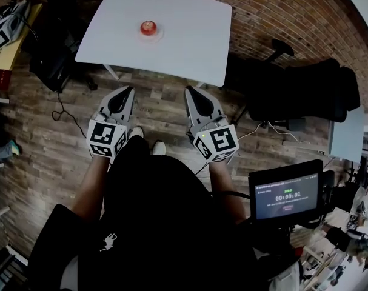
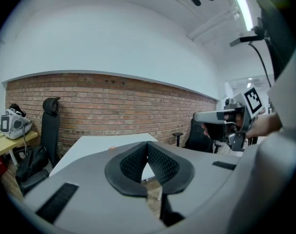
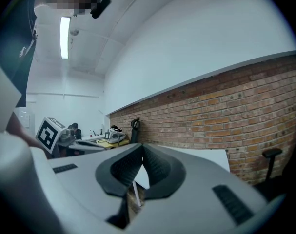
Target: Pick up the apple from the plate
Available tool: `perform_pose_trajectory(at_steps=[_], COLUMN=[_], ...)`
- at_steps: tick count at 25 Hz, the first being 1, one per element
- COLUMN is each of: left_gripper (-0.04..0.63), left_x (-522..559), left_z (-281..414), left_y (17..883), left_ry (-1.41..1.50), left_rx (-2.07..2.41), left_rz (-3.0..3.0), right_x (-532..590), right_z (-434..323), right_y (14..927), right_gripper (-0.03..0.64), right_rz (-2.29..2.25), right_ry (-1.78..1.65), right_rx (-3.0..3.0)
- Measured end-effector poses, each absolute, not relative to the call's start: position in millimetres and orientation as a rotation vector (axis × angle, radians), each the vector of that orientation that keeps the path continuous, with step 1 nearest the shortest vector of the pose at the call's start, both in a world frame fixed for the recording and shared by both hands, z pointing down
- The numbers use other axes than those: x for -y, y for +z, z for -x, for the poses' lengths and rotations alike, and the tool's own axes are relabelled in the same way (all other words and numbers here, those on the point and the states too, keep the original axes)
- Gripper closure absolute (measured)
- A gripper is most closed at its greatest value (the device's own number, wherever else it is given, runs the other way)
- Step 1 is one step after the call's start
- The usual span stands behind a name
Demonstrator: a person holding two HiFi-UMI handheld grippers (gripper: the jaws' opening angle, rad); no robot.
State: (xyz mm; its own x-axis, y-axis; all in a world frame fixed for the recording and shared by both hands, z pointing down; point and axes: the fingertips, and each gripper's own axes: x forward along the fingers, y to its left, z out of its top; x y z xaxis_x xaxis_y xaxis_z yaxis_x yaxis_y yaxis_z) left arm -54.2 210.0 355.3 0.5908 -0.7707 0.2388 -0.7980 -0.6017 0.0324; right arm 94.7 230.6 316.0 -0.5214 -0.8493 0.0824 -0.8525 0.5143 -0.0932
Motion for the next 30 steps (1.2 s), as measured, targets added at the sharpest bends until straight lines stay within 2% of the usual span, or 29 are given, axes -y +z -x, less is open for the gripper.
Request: perform_pose_trajectory(at_steps=[18, 30], left_gripper=[0.589, 0.591], left_x=[-185.9, -117.0], left_z=[42.7, 50.6], left_y=[356.4, 358.9], left_ry=[0.342, 0.351], left_rx=[1.274, 1.197], left_rz=[-2.709, -2.753], right_x=[-211.1, -147.1], right_z=[-105.2, -78.1], right_y=[319.0, 315.6], right_gripper=[0.612, 0.612], right_rz=[-1.571, -1.562], right_ry=[0.215, 0.155], right_rx=[2.687, 2.655])
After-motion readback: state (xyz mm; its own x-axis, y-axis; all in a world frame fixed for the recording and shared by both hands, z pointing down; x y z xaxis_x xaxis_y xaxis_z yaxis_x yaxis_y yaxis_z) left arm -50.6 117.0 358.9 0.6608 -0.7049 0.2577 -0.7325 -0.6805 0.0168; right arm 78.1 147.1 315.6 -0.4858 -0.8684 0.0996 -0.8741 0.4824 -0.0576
